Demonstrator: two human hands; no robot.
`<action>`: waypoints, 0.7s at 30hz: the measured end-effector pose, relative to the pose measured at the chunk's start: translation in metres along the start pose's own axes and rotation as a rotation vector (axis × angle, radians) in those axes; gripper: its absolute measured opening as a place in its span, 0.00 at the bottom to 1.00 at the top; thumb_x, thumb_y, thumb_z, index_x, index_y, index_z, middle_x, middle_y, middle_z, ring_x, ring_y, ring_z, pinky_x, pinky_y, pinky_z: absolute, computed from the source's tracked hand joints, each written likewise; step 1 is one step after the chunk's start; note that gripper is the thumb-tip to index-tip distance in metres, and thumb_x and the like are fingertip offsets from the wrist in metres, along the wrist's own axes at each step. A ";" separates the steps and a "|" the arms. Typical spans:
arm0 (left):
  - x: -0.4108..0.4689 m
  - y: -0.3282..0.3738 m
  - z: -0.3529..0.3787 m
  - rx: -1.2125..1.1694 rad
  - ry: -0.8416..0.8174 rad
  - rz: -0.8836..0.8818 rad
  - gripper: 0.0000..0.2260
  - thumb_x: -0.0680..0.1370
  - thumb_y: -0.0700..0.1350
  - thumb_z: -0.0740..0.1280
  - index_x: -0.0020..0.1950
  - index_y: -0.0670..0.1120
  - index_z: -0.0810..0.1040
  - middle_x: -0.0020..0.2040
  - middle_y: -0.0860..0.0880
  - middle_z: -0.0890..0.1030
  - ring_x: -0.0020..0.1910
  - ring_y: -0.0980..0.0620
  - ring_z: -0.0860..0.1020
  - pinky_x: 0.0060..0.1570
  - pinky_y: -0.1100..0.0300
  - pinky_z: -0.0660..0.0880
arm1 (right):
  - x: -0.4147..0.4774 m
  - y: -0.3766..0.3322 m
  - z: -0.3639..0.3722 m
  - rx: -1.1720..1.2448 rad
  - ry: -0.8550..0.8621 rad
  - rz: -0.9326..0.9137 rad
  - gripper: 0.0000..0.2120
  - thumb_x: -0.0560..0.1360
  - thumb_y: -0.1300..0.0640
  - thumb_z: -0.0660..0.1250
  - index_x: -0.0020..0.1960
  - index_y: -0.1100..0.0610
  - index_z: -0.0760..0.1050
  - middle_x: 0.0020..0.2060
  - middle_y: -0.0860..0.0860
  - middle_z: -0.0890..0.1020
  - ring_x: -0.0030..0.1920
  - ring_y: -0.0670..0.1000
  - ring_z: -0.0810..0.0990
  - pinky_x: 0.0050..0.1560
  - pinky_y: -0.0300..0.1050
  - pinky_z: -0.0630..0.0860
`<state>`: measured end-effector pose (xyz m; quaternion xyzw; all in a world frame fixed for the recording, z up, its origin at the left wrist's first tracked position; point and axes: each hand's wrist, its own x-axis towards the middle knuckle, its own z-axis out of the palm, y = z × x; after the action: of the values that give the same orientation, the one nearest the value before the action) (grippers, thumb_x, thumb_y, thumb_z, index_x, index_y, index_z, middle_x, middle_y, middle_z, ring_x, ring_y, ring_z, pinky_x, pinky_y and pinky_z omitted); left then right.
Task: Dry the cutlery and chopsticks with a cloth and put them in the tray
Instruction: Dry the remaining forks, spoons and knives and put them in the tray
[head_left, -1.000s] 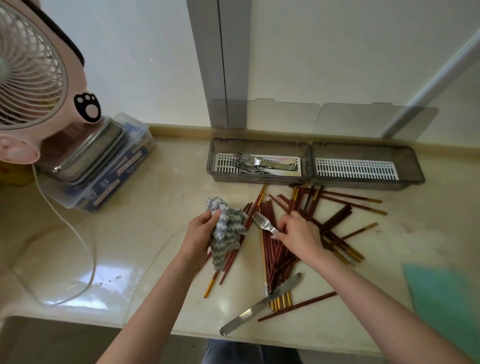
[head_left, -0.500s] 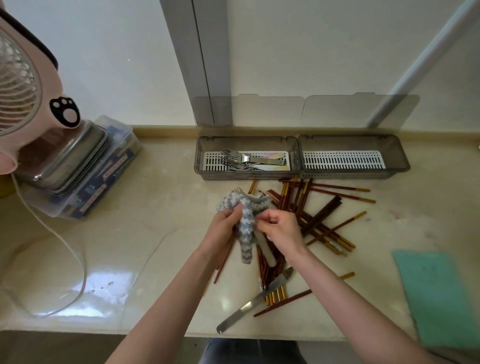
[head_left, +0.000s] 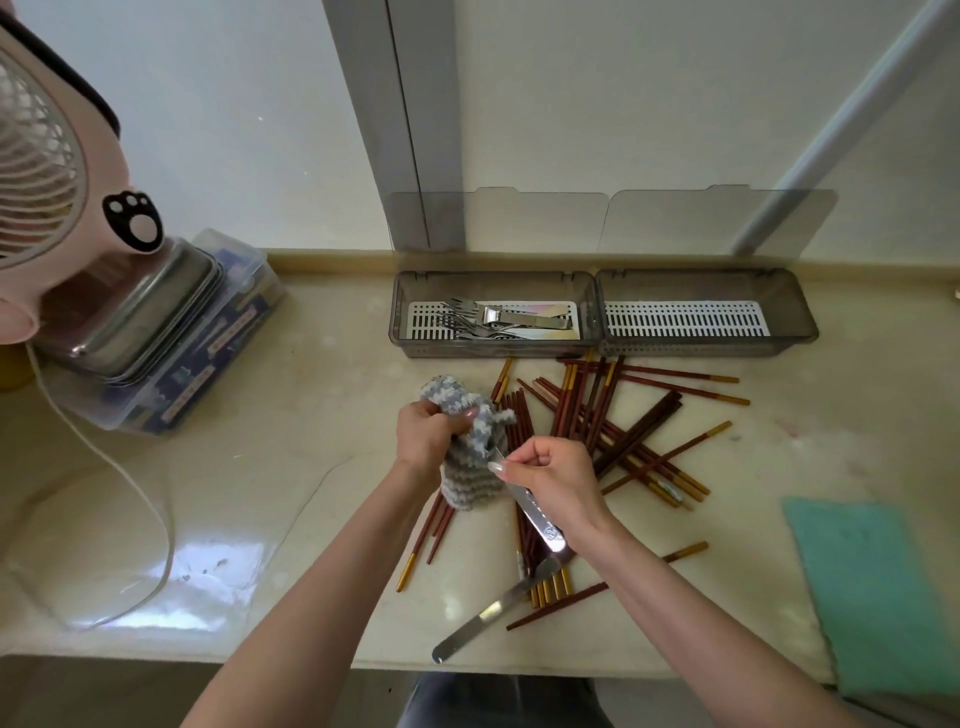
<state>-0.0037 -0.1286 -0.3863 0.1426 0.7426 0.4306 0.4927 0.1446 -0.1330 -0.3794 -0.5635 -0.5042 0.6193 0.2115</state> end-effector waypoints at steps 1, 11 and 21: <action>0.003 0.002 -0.004 -0.028 0.041 0.005 0.03 0.73 0.31 0.64 0.42 0.36 0.75 0.38 0.43 0.77 0.36 0.49 0.75 0.35 0.59 0.73 | -0.003 0.000 -0.002 0.005 -0.005 -0.011 0.06 0.70 0.64 0.73 0.36 0.63 0.78 0.30 0.56 0.78 0.30 0.45 0.75 0.37 0.28 0.71; -0.013 -0.002 -0.003 -0.231 -0.554 -0.068 0.13 0.72 0.50 0.66 0.44 0.39 0.78 0.39 0.46 0.83 0.36 0.51 0.81 0.37 0.62 0.76 | 0.006 -0.017 0.008 0.201 0.167 -0.098 0.02 0.70 0.63 0.73 0.38 0.60 0.82 0.32 0.53 0.82 0.31 0.43 0.78 0.34 0.35 0.74; -0.006 -0.021 -0.023 -0.435 -0.743 0.012 0.20 0.67 0.50 0.75 0.53 0.39 0.80 0.49 0.44 0.82 0.47 0.49 0.81 0.48 0.59 0.78 | 0.008 -0.006 0.003 0.301 0.225 -0.125 0.04 0.73 0.62 0.71 0.39 0.57 0.81 0.33 0.50 0.80 0.35 0.44 0.77 0.35 0.34 0.73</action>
<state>-0.0160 -0.1559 -0.3955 0.1852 0.4061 0.4993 0.7426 0.1375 -0.1250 -0.3791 -0.5586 -0.4130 0.6066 0.3865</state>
